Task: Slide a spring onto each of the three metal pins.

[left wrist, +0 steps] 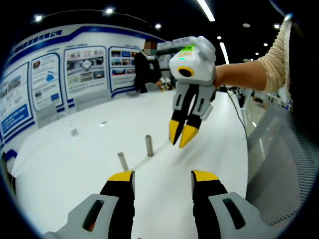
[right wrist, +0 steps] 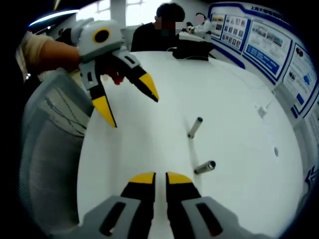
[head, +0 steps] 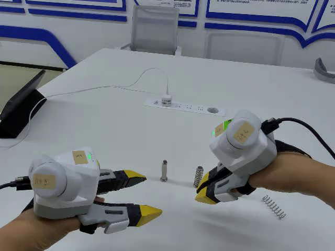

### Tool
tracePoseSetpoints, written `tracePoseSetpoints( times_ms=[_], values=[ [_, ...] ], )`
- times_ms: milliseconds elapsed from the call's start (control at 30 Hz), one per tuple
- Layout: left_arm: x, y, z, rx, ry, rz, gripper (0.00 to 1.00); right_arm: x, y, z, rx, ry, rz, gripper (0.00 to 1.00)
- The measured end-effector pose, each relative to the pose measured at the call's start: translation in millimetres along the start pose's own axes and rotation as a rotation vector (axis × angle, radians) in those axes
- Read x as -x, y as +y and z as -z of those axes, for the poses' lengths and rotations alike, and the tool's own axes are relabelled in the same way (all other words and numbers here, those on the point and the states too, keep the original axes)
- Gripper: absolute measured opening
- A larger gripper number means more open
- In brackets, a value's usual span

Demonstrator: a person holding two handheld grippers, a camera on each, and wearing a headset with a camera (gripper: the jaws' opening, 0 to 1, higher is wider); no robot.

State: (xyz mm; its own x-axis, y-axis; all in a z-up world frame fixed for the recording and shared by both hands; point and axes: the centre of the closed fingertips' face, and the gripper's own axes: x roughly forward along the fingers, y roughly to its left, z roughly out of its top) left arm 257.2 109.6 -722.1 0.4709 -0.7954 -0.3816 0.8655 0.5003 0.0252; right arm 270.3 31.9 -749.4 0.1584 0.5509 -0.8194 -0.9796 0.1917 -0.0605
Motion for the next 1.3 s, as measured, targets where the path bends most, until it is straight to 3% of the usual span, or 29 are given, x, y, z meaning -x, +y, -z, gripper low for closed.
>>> tracePoseSetpoints(
  times_ms=[867, 1300],
  values=[
    [-1.9, -0.4, -1.3, -0.002, -0.007, 0.009, 0.46, 59.6, -26.5, 87.8, -0.206, 0.030, 0.150, 0.12],
    [-4.3, -1.5, -2.4, -0.006, -0.006, 0.015, 0.46, 92.1, -53.9, 133.3, -0.308, 0.067, 0.256, 0.13]
  ],
)
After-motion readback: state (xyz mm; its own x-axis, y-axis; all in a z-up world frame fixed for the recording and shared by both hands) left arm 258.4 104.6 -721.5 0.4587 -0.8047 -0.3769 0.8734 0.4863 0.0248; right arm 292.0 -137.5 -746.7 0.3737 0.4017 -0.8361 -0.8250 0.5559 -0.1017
